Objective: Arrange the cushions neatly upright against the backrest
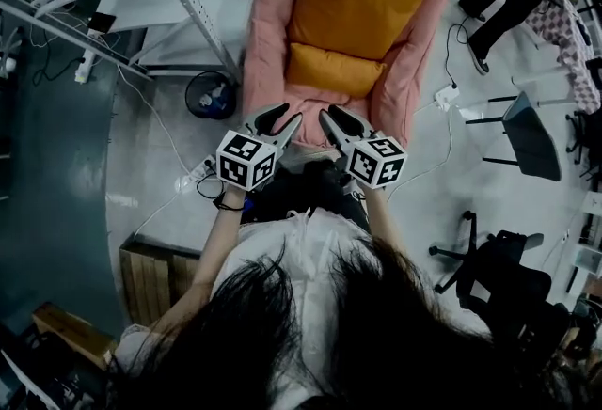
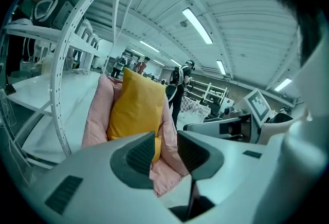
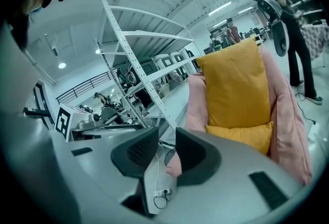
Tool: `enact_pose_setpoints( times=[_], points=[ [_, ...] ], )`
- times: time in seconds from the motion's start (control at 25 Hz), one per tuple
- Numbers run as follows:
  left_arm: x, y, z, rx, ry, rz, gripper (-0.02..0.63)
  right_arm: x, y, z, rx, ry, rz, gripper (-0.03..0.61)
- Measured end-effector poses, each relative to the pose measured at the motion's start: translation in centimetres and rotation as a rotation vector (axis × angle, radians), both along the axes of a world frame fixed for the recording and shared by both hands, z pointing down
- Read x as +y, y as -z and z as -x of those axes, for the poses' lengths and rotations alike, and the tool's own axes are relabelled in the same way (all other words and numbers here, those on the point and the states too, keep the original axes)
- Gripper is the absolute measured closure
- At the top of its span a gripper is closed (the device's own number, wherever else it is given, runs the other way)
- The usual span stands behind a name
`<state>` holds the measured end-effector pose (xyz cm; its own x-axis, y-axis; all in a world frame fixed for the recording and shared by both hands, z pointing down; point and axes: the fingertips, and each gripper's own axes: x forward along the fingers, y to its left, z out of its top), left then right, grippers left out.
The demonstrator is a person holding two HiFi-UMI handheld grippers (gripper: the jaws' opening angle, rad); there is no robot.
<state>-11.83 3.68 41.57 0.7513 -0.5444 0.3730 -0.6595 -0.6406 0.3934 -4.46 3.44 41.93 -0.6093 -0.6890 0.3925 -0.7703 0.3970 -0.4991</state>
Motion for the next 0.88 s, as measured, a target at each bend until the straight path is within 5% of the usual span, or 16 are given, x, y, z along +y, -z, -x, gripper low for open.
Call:
enact_pose_setpoints(
  times=[0.4,0.88],
  points=[
    [3.2,0.2,0.0,0.013,0.008,0.018,0.469,2.0,1.2,-0.3,0.003,0.020,-0.013,0.467],
    [11.4,1.7,-7.2,-0.022,-0.043,-0.012,0.469,10.6,3.1,-6.1,-0.027,0.006,-0.067,0.468]
  ],
)
